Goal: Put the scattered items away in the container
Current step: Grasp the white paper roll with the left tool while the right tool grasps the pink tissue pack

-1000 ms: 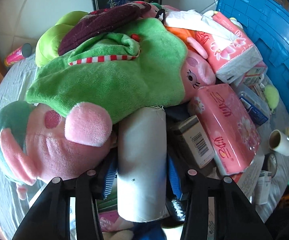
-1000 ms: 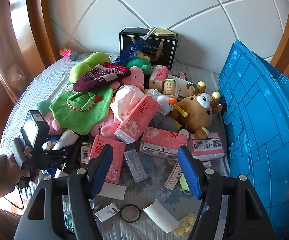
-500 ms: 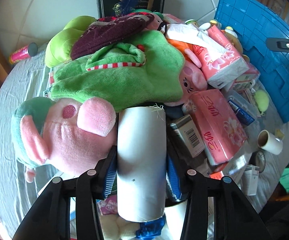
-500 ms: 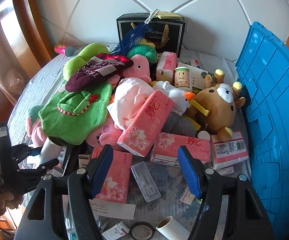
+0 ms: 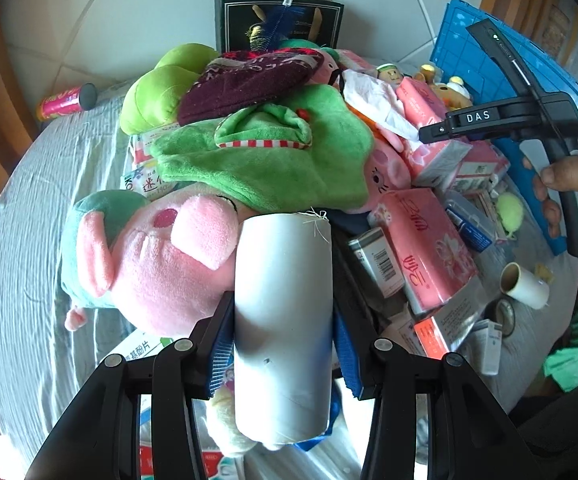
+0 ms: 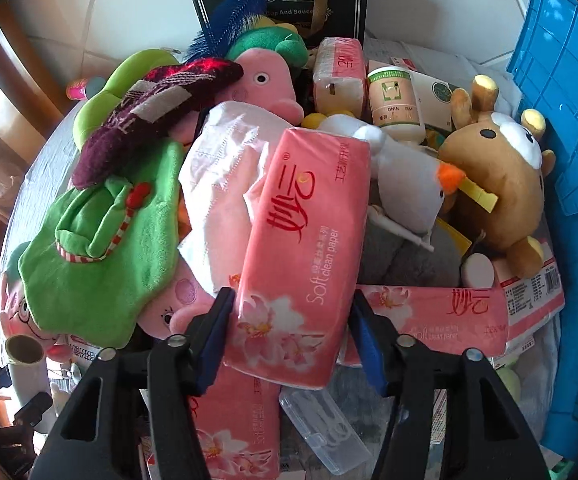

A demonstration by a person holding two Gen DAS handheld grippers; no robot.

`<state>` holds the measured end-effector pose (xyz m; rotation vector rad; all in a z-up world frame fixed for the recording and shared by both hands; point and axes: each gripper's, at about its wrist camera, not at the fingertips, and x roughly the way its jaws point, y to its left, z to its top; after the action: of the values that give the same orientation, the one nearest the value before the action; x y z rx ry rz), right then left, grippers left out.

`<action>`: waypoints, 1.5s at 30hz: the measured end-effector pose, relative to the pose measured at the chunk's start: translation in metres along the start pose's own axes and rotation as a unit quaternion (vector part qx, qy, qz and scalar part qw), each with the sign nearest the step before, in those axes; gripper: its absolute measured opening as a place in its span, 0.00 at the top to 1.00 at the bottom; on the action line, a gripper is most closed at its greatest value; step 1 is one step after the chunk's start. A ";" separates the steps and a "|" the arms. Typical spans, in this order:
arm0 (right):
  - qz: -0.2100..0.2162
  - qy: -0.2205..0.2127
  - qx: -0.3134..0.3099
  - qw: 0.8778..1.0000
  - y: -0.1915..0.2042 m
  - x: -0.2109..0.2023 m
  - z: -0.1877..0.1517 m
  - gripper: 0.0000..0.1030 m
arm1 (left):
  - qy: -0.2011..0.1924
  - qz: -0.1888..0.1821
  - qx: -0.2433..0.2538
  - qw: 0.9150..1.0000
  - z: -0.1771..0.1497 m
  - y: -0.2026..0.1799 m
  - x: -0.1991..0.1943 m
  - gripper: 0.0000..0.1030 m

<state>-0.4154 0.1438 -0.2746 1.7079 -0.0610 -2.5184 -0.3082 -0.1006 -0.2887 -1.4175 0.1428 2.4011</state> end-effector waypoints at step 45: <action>0.043 -0.113 -0.029 0.992 -0.060 -0.159 -0.048 0.51 | -0.113 0.006 0.024 0.993 0.051 -0.100 -0.083 0.57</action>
<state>-0.3156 0.2214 -0.1506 1.3628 -0.0768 -2.6102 -0.2793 -0.0138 -0.1834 -1.1164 0.1519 2.5290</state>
